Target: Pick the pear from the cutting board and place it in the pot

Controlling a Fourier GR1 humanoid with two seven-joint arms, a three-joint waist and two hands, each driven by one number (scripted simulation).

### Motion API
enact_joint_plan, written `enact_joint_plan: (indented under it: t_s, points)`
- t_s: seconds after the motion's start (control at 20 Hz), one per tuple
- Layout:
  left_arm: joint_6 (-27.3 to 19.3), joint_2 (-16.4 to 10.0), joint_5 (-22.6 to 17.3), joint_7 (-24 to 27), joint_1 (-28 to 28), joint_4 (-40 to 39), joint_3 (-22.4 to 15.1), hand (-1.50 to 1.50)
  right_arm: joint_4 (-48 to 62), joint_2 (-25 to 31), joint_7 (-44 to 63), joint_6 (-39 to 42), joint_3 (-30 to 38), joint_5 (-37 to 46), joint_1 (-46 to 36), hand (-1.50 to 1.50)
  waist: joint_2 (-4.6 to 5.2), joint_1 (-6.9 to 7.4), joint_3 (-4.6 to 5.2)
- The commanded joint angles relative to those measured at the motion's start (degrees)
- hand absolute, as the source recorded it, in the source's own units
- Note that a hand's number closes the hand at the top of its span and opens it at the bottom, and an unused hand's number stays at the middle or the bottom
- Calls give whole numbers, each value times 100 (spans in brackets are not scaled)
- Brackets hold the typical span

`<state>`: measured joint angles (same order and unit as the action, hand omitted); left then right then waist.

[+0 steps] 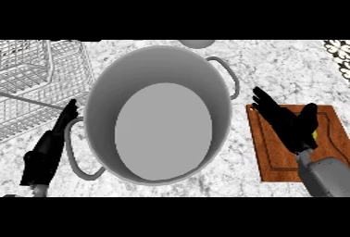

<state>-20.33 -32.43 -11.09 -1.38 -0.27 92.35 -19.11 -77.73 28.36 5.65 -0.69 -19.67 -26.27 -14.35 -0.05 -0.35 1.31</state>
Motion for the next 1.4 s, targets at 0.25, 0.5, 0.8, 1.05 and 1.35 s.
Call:
enact_joint_plan:
  t_s: [0.25,0.5,0.8,1.05,1.35]
  points:
    - [-7,850,-780,-455,-635,218,241,0,1221,-7,441,1420,1808,-2434,-809,-150,102,110,-154]
    - [-108,1034,-954,-814,-544,407,152,0,1323,1286,-1608,193,1542,451,-110,-150,16,-69,-153]
    - [-112,1241,-831,-916,-902,-57,266,0,1691,2375,-2249,1472,2082,473,126,-150,15,-18,-134]
    - [75,1148,-872,-965,-631,347,186,0,1865,3481,-1664,2408,1890,874,-187,-150,11,87,-130]
    - [47,1118,-862,-1423,-991,443,277,0,2038,3920,-709,3597,1442,1139,-1175,-150,41,218,-130]
